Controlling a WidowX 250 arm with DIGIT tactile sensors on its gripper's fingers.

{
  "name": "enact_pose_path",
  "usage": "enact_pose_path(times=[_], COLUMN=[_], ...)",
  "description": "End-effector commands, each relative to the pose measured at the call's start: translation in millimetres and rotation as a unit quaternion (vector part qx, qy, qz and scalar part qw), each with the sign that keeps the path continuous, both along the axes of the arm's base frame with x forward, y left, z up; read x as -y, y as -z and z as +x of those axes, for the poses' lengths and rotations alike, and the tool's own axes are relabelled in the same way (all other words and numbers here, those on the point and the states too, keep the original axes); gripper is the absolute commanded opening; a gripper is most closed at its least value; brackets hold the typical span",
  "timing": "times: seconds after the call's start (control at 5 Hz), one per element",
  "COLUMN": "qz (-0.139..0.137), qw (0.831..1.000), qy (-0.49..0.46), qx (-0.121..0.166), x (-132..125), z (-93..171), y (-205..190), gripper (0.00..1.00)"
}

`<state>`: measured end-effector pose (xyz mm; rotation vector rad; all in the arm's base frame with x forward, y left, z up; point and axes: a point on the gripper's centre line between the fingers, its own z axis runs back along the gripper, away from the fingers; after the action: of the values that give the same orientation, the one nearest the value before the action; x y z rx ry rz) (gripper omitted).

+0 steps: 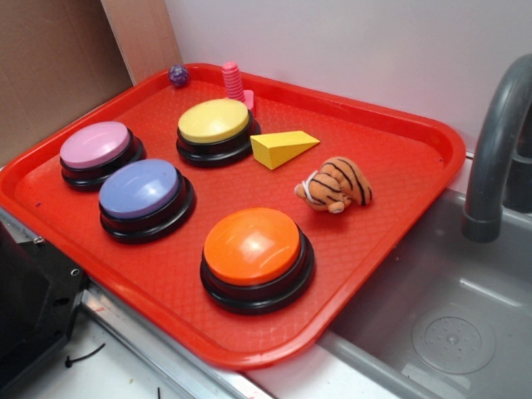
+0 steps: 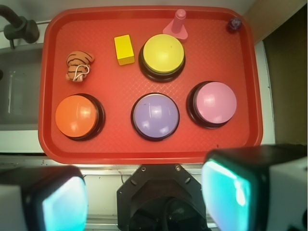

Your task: Push the orange button.

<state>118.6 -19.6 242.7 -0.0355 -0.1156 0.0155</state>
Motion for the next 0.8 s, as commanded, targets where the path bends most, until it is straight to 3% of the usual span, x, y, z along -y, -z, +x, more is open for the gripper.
enact_pose_path(times=[0.0, 0.2, 0.6], qz=[0.0, 0.032, 0.046], qw=[1.0, 0.993, 0.963], qy=[0.0, 0.114, 0.265], qx=[0.0, 0.025, 0.016], x=[0, 50, 143], z=[0, 27, 23], y=[0, 50, 125], gripper=[1.0, 1.0, 1.0])
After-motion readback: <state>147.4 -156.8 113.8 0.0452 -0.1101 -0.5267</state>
